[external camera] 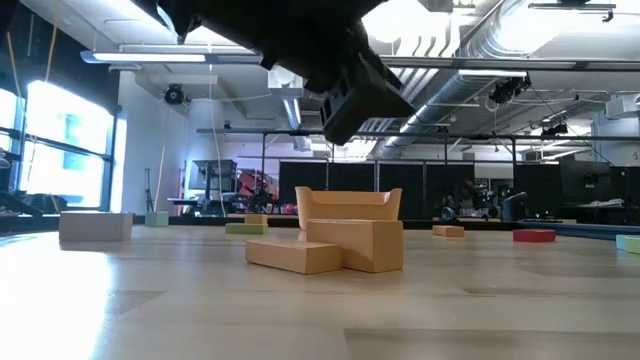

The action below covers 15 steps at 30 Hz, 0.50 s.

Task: Sort blocks by size
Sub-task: Put the orange square block into the blue bin, then put the brown wide rectangular block into the yellow bin

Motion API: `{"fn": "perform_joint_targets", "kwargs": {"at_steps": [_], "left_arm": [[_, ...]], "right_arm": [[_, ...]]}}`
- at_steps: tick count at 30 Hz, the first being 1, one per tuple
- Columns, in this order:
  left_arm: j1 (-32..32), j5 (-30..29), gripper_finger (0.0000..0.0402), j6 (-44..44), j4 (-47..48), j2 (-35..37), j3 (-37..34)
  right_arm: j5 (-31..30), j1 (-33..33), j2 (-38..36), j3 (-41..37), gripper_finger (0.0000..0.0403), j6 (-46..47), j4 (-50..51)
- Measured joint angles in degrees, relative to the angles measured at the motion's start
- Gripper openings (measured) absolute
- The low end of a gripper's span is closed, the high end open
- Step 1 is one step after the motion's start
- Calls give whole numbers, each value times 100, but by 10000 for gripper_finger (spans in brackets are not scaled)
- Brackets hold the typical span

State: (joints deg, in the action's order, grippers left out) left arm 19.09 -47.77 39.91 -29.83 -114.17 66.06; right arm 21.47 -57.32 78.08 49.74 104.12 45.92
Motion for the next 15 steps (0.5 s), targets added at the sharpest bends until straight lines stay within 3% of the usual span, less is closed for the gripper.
{"fn": "perform_joint_targets", "kwargs": {"at_steps": [2,5,11,13,15], "left_arm": [[6,-241,195,159,28,29,0],[13,-347,194,113,72,206,-29],[-143,7,178,-251,167,1026,-817],[-269,335,172,-598,158,1379,-1204],[-474,967,167,-1308,80,1792,-1564]], "right_arm": [[-248,43,-142,4,246,-170,121],[-1457,109,-343,4,249,-695,334],[-5777,493,-577,6,251,-2174,337],[-7255,680,-577,6,251,-2808,267],[-8328,919,-577,6,251,-3417,95]]}}
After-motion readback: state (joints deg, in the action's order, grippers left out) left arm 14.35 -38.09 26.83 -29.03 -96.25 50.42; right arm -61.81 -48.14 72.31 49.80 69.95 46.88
